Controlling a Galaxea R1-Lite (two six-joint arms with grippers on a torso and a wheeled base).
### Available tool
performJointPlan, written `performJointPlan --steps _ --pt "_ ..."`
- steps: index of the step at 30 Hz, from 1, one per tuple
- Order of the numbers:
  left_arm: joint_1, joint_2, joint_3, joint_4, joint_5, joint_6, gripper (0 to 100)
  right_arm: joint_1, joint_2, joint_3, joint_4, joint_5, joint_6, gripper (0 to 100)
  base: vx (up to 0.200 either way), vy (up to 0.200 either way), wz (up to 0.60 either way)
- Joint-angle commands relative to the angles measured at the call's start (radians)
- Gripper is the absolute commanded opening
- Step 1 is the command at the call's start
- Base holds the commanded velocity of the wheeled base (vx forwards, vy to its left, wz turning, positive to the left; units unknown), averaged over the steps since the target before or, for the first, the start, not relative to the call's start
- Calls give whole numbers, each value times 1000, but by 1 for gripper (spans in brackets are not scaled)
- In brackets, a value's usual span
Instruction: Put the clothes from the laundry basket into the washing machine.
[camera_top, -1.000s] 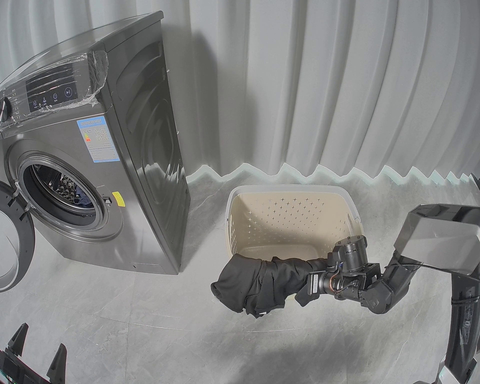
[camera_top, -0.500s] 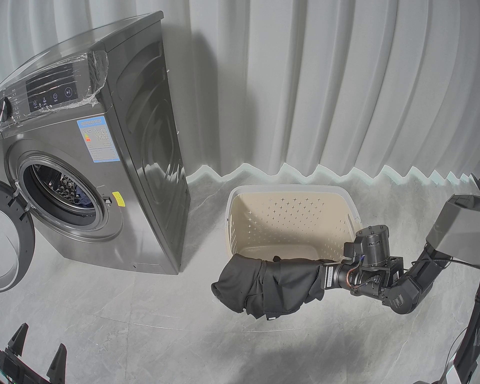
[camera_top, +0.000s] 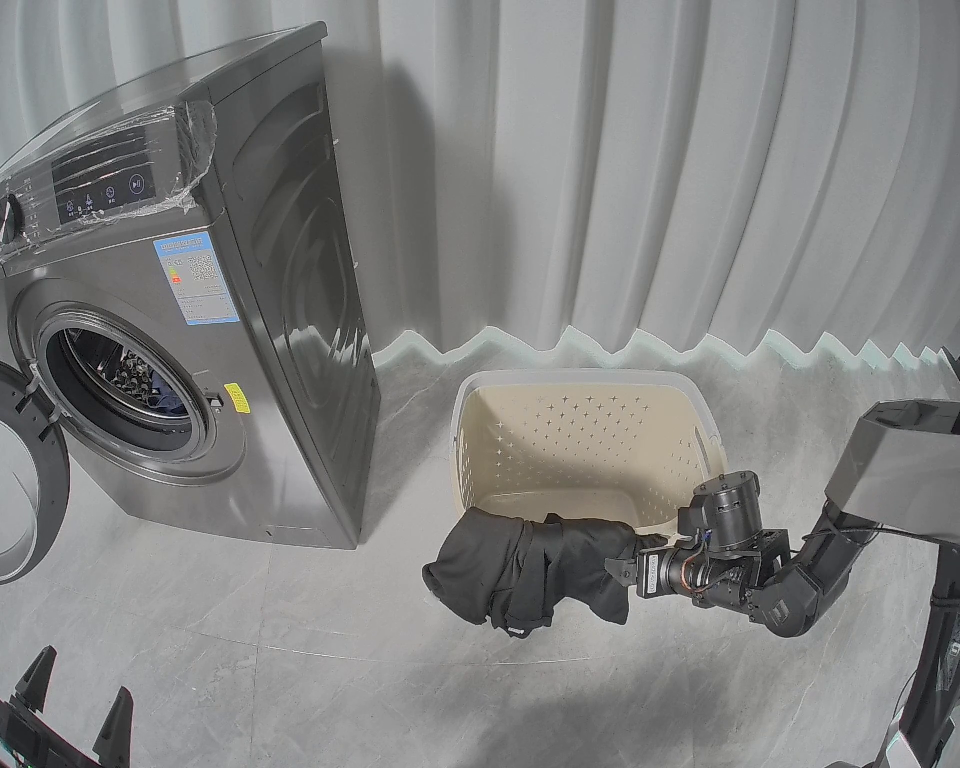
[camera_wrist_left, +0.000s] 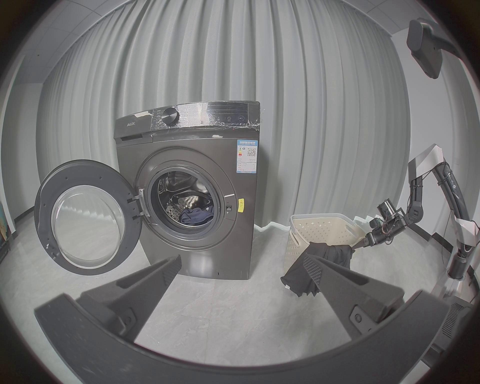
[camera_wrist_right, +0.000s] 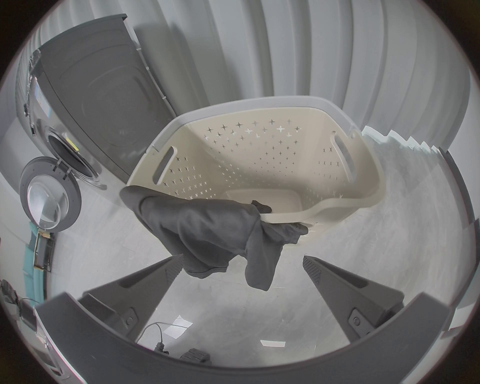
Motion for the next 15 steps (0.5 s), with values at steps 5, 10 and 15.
performJointPlan --steps 5,10,15 --pt "0 -16 16 0 0 -1 100 -55 160 -126 5 1 -11 100 0 0 0" --pt "0 -16 16 0 0 -1 100 -59 201 -192 37 5 -14 100 0 0 0" --pt "0 -16 16 0 1 -2 100 -58 224 -256 34 12 -12 0 0 0 0"
